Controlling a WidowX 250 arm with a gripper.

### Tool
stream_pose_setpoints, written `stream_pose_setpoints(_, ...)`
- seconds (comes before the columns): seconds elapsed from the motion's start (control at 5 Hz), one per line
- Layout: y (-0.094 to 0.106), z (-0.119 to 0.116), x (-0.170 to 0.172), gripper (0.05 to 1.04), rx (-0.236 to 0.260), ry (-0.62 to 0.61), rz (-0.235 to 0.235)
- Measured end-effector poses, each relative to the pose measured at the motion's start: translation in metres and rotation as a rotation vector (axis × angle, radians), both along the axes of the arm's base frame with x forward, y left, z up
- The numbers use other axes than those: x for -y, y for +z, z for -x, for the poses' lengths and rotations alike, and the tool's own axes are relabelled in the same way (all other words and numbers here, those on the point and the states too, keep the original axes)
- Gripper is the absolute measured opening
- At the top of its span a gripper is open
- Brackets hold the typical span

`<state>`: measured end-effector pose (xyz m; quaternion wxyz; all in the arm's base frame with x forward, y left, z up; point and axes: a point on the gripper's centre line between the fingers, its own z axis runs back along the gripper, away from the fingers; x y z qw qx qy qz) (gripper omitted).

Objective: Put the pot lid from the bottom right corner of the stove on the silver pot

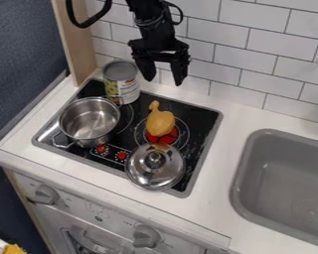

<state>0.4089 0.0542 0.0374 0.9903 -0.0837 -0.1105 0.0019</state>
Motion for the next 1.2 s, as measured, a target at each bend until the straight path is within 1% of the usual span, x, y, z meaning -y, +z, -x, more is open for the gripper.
stream_pose_setpoints(0.2,-0.018,0.006,0.002,1.001,-0.051,0.004,0.01)
stream_pose_setpoints(0.4,-0.028,0.019,0.007,1.001,-0.107,0.005,-0.004)
stream_pose_setpoints(0.6,-0.012,0.034,0.019,1.001,-0.082,0.021,-0.032)
stream_pose_setpoints(0.8,-0.002,0.056,0.034,1.001,-0.052,0.054,-0.038)
stream_pose_setpoints(1.0,-0.018,0.074,0.047,1.001,-0.071,0.1,-0.059)
stream_pose_setpoints(1.2,-0.033,0.092,0.06,1.001,-0.102,0.111,-0.082)
